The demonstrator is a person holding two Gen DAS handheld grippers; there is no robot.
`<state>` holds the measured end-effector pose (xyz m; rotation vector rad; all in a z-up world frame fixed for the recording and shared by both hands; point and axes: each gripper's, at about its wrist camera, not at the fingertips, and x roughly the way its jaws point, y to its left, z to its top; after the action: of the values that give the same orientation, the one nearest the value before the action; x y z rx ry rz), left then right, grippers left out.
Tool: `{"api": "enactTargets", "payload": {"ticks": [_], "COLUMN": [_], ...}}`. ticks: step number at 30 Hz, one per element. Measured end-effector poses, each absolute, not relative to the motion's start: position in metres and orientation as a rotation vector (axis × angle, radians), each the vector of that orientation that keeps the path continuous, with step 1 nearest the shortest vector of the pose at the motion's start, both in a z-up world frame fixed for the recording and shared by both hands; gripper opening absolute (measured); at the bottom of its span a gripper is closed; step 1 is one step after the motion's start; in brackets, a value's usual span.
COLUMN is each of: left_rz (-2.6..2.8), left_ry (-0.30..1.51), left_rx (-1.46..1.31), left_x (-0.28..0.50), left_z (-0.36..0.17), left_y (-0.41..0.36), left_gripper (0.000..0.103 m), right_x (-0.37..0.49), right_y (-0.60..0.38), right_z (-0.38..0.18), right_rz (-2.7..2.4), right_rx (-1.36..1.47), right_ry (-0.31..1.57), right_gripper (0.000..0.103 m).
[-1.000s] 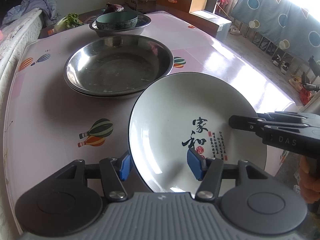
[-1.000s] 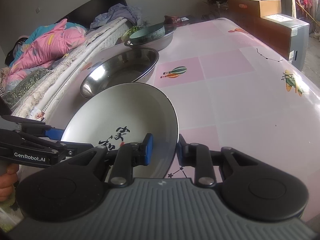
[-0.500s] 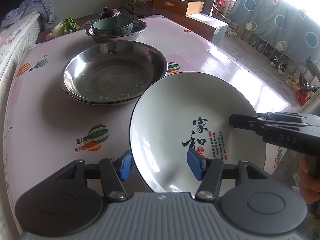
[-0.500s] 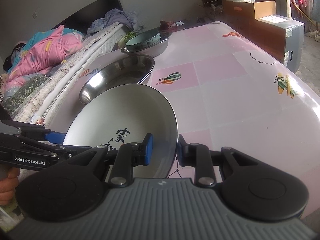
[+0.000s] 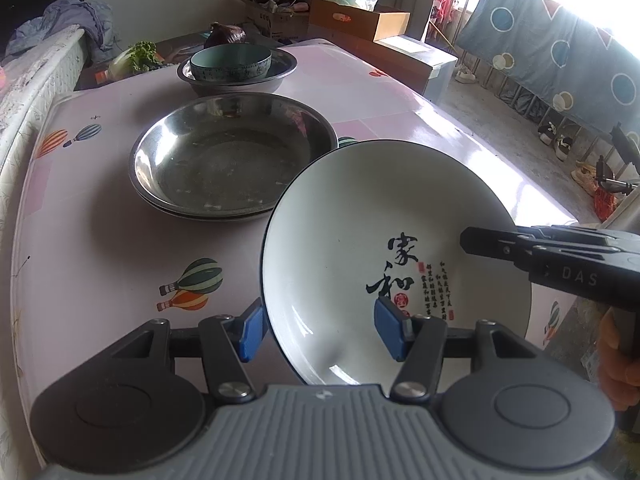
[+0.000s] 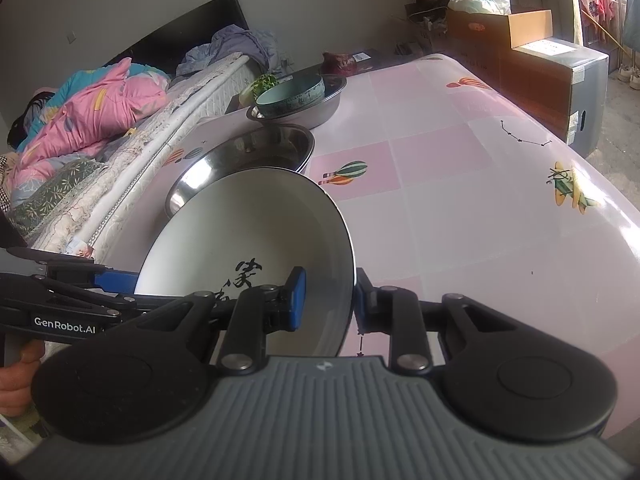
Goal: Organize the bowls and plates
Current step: 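Carry the white plate with the right gripper over the stacked steel plates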
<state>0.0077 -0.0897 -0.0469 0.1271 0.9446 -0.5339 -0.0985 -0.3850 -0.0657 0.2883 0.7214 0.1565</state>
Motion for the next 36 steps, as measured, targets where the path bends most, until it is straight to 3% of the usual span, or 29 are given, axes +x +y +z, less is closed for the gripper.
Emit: {"api": "enactTargets", "payload": {"ticks": [36], "left_rz": [-0.452], "left_ry": [0.871], "left_rx": [0.058], "left_x": [0.020], "left_z": [-0.021], "left_y": [-0.057], "left_gripper": [0.058], "right_x": [-0.073], "right_y": [-0.370], "right_z": [-0.044], "right_rz": [0.218], "right_rx": [0.276], "right_ry": [0.681], "right_gripper": [0.025]}}
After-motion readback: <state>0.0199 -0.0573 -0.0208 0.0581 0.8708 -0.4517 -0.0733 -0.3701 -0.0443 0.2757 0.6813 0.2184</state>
